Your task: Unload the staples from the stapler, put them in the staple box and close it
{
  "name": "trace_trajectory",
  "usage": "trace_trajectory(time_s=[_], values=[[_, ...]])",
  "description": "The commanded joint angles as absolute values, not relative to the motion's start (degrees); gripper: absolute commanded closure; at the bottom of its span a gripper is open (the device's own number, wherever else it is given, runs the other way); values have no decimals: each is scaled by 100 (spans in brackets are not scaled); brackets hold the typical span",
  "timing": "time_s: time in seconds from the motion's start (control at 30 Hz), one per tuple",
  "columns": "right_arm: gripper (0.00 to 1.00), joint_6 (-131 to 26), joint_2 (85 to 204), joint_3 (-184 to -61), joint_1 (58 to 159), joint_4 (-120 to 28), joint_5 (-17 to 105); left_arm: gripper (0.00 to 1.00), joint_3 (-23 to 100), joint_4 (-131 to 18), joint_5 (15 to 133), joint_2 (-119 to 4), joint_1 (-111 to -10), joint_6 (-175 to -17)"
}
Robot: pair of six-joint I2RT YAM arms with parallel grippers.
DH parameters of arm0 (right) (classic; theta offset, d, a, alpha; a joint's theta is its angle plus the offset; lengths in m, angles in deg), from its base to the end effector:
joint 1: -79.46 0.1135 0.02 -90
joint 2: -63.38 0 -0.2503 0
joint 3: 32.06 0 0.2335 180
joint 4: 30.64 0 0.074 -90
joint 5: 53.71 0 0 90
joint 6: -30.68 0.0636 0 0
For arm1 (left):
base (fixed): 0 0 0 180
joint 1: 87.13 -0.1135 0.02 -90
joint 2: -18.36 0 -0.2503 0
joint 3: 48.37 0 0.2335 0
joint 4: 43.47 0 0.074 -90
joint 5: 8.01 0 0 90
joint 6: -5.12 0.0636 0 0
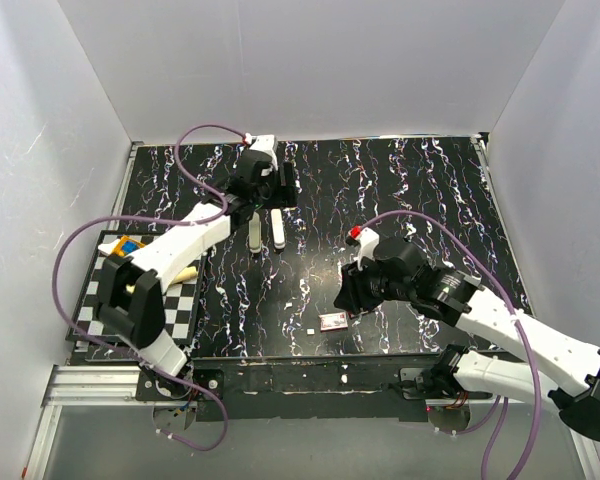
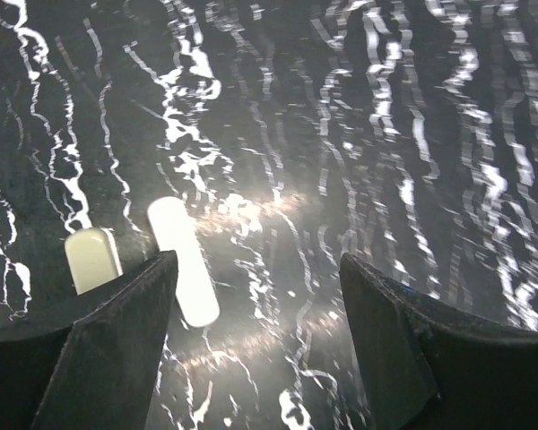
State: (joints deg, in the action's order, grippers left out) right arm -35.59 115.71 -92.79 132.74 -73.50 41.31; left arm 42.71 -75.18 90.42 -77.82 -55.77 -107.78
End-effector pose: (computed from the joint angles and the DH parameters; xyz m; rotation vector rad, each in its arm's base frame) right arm 0.1219 0.1727 0.2680 -0.6381 2.2111 0.8332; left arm 0.3371 -0.1946 0.2596 0.0823 2.2277 -0.3625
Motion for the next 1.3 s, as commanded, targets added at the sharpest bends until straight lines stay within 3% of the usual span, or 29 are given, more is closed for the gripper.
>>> trace_trajectory(time_s=[0.0,0.33,0.67,0.83,1.27], values=[[53,-3954,11778,-9704,13272,-7743,4420,26,3939,-7664,7973,-6779,-5557,-10589],[51,-4542,12085,-10082,13377,-7981,4605,13,2920,-8042,6723,-4661,-5557,-10009],[48,-5868,13218,-10943,13755,-8587,3929,11,1760,-8359,6820,-2394,-5557,-9570],[44,-7072,13448,-10769,13826,-7878,4077,11,1127,-8113,6582,-1462,-5557,-9464],[43,-9280,14827,-11128,13817,-7173,4798,9,774,-8323,7232,-678,-5557,-9420]])
